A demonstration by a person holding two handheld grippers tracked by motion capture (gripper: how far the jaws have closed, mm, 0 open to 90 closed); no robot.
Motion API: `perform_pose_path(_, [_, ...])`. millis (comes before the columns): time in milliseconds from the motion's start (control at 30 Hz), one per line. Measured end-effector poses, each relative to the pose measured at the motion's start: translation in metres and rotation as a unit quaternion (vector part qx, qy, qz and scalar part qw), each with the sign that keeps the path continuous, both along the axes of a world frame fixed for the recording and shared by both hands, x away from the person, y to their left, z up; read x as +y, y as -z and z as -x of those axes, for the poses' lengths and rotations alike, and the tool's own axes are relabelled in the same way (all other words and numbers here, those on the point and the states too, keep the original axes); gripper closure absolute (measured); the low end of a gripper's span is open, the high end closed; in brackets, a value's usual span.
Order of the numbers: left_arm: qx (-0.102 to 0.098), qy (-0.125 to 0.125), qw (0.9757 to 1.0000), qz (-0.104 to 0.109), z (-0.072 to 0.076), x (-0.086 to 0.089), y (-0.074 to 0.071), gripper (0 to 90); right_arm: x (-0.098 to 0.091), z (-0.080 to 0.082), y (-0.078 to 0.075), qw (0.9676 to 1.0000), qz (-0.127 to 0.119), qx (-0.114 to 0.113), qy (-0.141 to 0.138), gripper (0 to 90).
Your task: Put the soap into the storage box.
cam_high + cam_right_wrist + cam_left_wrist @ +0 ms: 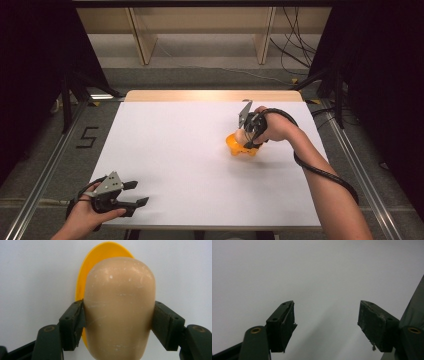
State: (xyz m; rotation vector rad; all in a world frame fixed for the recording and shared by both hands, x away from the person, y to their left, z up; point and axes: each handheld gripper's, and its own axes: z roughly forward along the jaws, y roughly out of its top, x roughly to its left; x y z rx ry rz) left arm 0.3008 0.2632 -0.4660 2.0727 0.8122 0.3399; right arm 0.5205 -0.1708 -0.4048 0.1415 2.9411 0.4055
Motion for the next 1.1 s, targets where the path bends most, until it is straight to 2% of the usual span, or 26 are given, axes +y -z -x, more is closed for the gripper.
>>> perform_pose_path(67, [0.007, -0.006, 0.9999, 0.004, 0.001, -0.001, 0.000, 29.3, 0.000, 0.001, 0.000, 0.9999, 0.002, 0.004, 0.014, 33.6])
perform_pose_path(167, [0.007, -0.006, 0.9999, 0.005, 0.001, -0.001, 0.000, 29.3, 0.000, -0.001, 0.002, 1.0000, 0.001, 0.001, -0.002, 33.6])
perform_pose_path(200, [0.000, 0.000, 1.0000, -0.001, 0.000, 0.000, 0.000, 29.2, 0.000, -0.001, 0.002, 1.0000, 0.001, 0.001, 0.003, 33.6])
perform_pose_path(300, [0.000, 0.000, 1.0000, -0.001, 0.000, 0.000, 0.000, 29.2, 0.001, -0.002, 0.002, 1.0000, 0.001, 0.002, -0.001, 33.6])
perform_pose_path(467, [0.007, -0.004, 1.0000, 0.000, 0.001, 0.000, 0.000, 29.2, 0.002, 0.000, 0.002, 0.9998, 0.006, 0.009, 0.019, 33.6])
perform_pose_path(533, [-0.001, 0.001, 1.0000, -0.001, 0.000, 0.000, 0.000, 29.2, 0.002, -0.002, 0.002, 1.0000, 0.002, 0.004, 0.008, 33.6])
perform_pose_path(633, [-0.001, 0.001, 1.0000, -0.001, 0.000, 0.000, 0.000, 29.2, 0.002, -0.002, 0.002, 0.9999, 0.002, 0.003, 0.014, 33.6])
perform_pose_path(667, [0.000, 0.001, 1.0000, -0.001, 0.000, 0.000, 0.000, 29.2, 0.002, -0.003, 0.003, 1.0000, -0.001, 0.003, 0.007, 33.5])
perform_pose_path(767, [0.000, 0.001, 1.0000, -0.001, 0.000, 0.000, 0.000, 29.2, 0.001, -0.001, 0.003, 0.9996, 0.003, 0.011, 0.026, 32.6])
perform_pose_path(800, [0.000, 0.001, 1.0000, -0.001, 0.000, 0.000, 0.000, 29.2, 0.001, -0.001, 0.003, 0.9995, 0.002, 0.010, 0.030, 33.8])
perform_pose_path(867, [0.000, 0.000, 1.0000, 0.000, 0.000, 0.000, 0.000, 29.2, 0.001, -0.003, 0.000, 0.9998, -0.012, 0.001, 0.016, 34.9])
perform_pose_path(900, [0.001, 0.003, 1.0000, -0.009, 0.000, 0.001, -0.001, 29.2, 0.001, -0.002, -0.003, 0.9996, -0.014, 0.002, 0.025, 35.4])
perform_pose_path(933, [0.000, 0.003, 1.0000, -0.009, 0.000, 0.001, -0.001, 29.2, 0.001, -0.001, -0.005, 0.9995, -0.010, 0.003, 0.031, 36.3])
perform_pose_path(1067, [0.001, 0.003, 0.9999, -0.010, 0.000, 0.001, -0.001, 29.1, 0.002, 0.000, -0.008, 0.9998, -0.013, 0.000, 0.016, 40.6])
perform_pose_path(1100, [0.001, 0.003, 0.9999, -0.010, 0.000, 0.000, -0.001, 29.2, 0.001, 0.001, -0.008, 0.9996, -0.013, 0.002, 0.024, 41.8])
